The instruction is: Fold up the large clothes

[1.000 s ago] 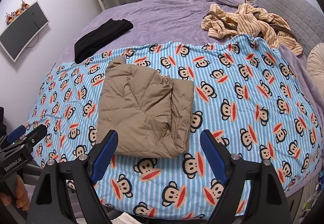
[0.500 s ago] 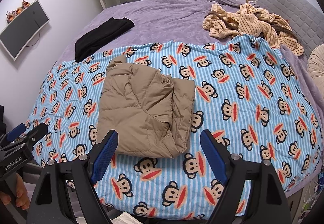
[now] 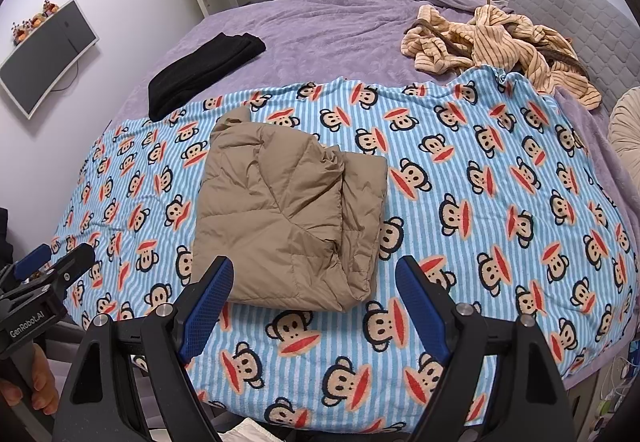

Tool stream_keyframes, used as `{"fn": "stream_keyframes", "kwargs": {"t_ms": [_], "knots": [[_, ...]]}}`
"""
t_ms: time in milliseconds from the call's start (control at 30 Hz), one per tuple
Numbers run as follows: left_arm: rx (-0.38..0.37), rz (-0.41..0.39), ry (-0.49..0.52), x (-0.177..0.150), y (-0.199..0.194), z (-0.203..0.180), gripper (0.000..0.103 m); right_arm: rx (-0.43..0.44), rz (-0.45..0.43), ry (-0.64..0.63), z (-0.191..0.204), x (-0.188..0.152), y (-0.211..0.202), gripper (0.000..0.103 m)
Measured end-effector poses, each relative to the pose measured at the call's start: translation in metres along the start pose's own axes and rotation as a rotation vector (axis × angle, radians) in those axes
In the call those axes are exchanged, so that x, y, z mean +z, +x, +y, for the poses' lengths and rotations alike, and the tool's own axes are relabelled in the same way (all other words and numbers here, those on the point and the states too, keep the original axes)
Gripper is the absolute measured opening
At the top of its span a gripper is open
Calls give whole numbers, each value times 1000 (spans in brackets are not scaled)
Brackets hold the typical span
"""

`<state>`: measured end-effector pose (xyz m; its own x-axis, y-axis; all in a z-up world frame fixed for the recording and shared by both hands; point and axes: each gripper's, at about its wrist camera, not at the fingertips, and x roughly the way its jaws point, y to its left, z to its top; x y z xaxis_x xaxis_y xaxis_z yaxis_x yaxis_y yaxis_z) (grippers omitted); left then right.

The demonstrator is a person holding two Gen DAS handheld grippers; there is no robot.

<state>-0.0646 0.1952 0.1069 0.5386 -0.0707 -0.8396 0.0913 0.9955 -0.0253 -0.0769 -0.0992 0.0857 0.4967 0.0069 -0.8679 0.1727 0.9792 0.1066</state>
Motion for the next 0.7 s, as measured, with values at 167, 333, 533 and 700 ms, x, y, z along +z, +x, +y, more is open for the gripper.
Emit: {"fn": "stream_keyframes", "kwargs": {"t_ms": [167, 333, 533, 700], "knots": [[0, -1, 0, 0, 0, -1, 102, -1, 0, 2, 1, 0, 0, 85], [2, 0, -1, 0, -1, -1, 102, -1, 0, 2, 1, 0, 0, 85], [5, 0, -7, 0, 1, 0, 102, -1, 0, 1, 1, 0, 0, 85], [10, 0, -15, 1, 7, 4, 102, -1, 1, 2, 1, 0, 0, 85]]}}
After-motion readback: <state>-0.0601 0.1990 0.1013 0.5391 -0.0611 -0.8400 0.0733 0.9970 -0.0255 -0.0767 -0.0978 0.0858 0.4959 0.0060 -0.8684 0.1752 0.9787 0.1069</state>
